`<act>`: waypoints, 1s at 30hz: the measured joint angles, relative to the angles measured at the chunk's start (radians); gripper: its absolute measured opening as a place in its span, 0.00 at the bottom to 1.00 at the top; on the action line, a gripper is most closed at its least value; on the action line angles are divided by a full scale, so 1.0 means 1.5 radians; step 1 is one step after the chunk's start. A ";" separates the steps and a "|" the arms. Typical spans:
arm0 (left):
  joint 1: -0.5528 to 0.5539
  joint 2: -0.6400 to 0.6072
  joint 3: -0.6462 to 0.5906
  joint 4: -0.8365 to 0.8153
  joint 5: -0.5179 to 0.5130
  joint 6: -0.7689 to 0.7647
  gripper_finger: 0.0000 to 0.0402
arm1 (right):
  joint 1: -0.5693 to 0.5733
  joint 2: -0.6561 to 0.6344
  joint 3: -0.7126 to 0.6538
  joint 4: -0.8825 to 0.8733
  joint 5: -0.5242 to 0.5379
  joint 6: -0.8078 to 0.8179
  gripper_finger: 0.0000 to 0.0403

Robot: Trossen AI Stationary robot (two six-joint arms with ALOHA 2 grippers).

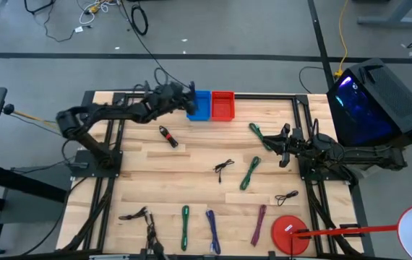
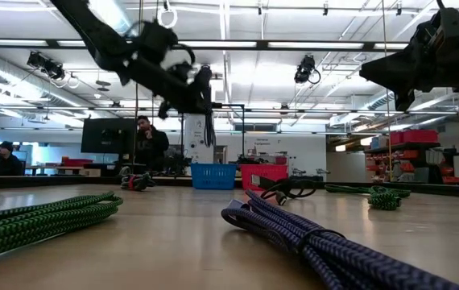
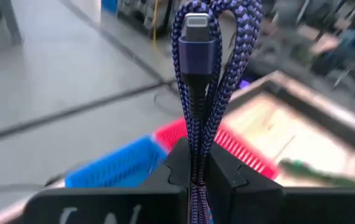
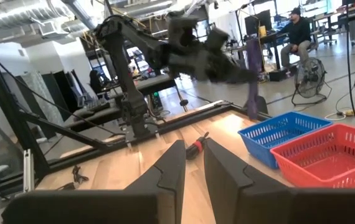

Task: Pick & Place USB Port
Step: Put the violet charger cable into the blue bin

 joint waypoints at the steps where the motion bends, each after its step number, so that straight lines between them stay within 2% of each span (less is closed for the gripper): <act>1: 0.000 0.017 0.006 -0.001 0.000 -0.003 0.06 | 0.000 0.000 0.000 0.000 0.000 0.001 0.16; 6: 0.004 0.071 0.051 0.004 0.006 -0.004 0.06 | 0.000 0.000 0.000 -0.001 0.000 0.001 0.16; 11: 0.021 0.078 0.084 0.003 0.010 0.002 0.06 | 0.000 0.000 0.000 -0.001 0.000 -0.001 0.16; 16: 0.044 0.078 0.094 -0.061 -0.017 0.012 0.06 | 0.000 0.000 0.000 0.000 0.000 -0.002 0.16; 19: 0.057 0.078 0.095 -0.091 -0.016 -0.016 0.06 | 0.000 0.000 0.000 0.000 0.000 -0.002 0.16; 30: 0.040 0.100 0.095 -0.090 -0.014 -0.034 0.06 | 0.000 0.000 0.000 0.001 0.001 -0.002 0.16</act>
